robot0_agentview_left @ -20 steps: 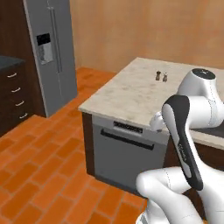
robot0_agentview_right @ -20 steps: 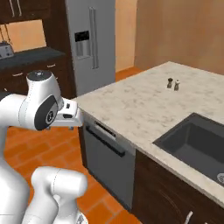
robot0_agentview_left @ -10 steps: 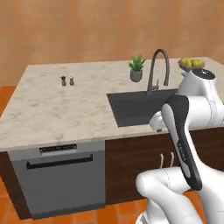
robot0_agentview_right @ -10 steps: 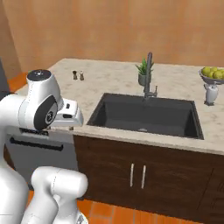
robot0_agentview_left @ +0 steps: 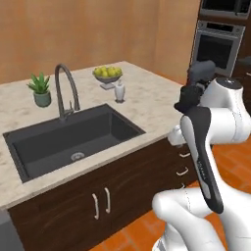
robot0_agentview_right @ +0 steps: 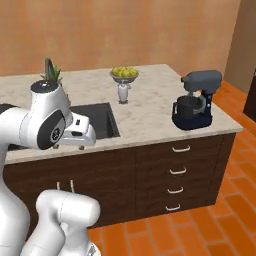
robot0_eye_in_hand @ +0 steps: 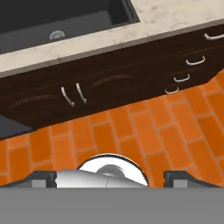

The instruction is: Navigate to the oven.

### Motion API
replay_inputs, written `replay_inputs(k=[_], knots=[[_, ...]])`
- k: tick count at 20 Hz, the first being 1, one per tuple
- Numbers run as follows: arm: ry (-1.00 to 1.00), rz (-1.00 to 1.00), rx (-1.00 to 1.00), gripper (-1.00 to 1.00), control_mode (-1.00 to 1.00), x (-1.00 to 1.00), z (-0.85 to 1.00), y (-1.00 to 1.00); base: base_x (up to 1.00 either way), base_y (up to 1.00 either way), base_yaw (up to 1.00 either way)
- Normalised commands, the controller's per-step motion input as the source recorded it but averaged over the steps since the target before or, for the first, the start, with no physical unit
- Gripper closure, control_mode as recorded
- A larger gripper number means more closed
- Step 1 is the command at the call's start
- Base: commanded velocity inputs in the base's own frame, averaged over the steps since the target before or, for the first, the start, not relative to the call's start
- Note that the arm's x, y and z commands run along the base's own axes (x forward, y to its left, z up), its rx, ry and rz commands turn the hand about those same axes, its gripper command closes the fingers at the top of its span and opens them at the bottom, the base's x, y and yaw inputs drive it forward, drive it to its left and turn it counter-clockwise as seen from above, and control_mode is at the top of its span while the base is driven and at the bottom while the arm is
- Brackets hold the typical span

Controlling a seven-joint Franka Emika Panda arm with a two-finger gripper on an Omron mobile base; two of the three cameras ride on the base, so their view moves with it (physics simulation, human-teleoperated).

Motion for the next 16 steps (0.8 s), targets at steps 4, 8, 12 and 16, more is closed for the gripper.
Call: replay_inputs(k=[4, 8, 12, 16], knots=[[0.00, 0.00, 0.00, -1.00, 1.00, 0.00, 0.00, 0.00, 0.93, -1.00, -0.13], [0.00, 0.00, 0.00, -1.00, 1.00, 0.00, 0.00, 0.00, 1.00, -1.00, 0.00], [0.00, 0.00, 0.00, -1.00, 1.00, 0.00, 0.00, 0.00, 0.89, -1.00, -0.07], [0.00, 0.00, 0.00, -1.00, 1.00, 0.00, 0.00, 0.00, 0.67, -1.00, -0.16]])
